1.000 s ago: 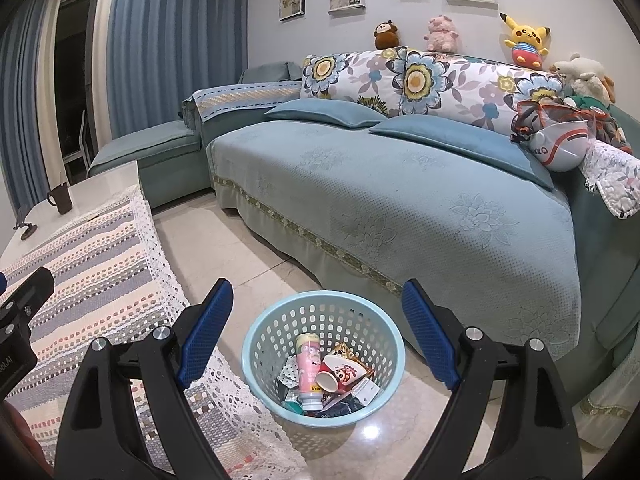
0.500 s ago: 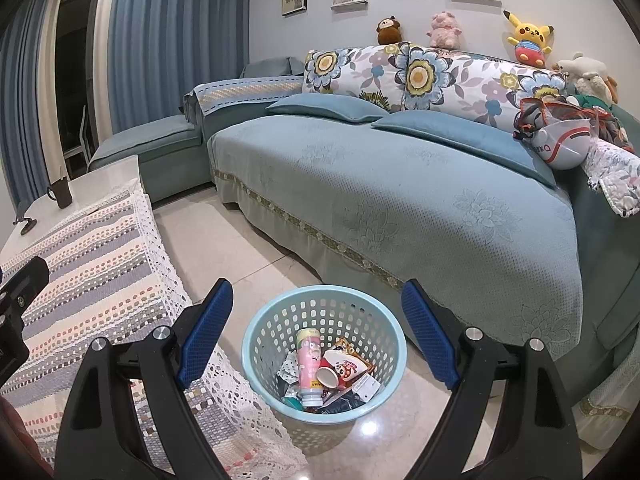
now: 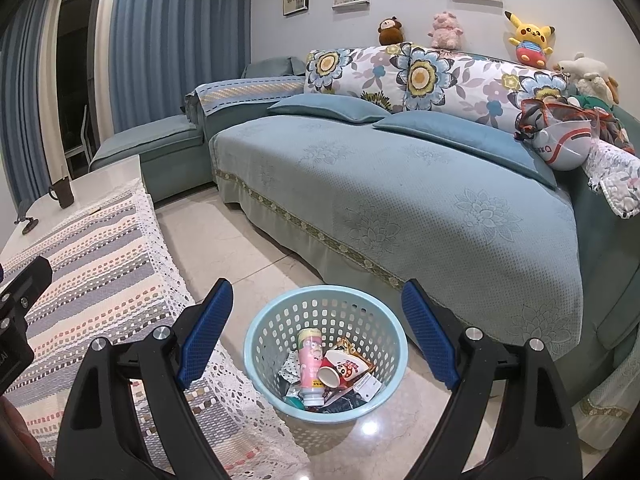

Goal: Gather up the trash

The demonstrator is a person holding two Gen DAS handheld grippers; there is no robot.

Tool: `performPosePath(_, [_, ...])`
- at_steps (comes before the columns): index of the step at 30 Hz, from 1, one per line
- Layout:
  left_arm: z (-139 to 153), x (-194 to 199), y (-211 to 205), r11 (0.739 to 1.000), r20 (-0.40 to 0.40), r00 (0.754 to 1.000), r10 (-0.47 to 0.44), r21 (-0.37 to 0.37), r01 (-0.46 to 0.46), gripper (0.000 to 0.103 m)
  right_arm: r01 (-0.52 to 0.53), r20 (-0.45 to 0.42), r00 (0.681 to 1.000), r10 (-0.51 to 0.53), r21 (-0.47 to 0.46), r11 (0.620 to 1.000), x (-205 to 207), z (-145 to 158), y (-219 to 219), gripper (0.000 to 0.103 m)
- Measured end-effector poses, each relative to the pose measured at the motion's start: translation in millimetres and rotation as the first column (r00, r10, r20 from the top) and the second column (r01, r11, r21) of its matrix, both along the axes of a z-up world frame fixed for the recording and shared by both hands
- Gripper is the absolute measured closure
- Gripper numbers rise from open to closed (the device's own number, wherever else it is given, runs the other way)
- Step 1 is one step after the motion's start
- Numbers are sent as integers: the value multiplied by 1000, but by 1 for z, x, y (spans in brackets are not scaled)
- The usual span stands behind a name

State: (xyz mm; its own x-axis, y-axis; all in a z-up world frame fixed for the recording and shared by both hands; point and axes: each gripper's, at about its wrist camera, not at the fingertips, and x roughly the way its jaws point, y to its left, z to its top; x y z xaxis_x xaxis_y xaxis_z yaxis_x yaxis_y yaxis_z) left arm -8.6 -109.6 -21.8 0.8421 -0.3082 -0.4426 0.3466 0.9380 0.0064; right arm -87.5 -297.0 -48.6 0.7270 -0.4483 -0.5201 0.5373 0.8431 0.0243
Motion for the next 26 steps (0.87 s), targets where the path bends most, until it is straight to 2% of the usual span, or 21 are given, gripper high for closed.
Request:
performPosePath(16, [2,-3,0,1000,16,1000,17,25,-17,8,-7,1,1000,7,-3,1000,1,7,2,21])
performPosePath(26, [2,-1,0,1000,-3,1000,9,25,-9,8,-20,-2,1000,20,-11,1000,2,12,5,21])
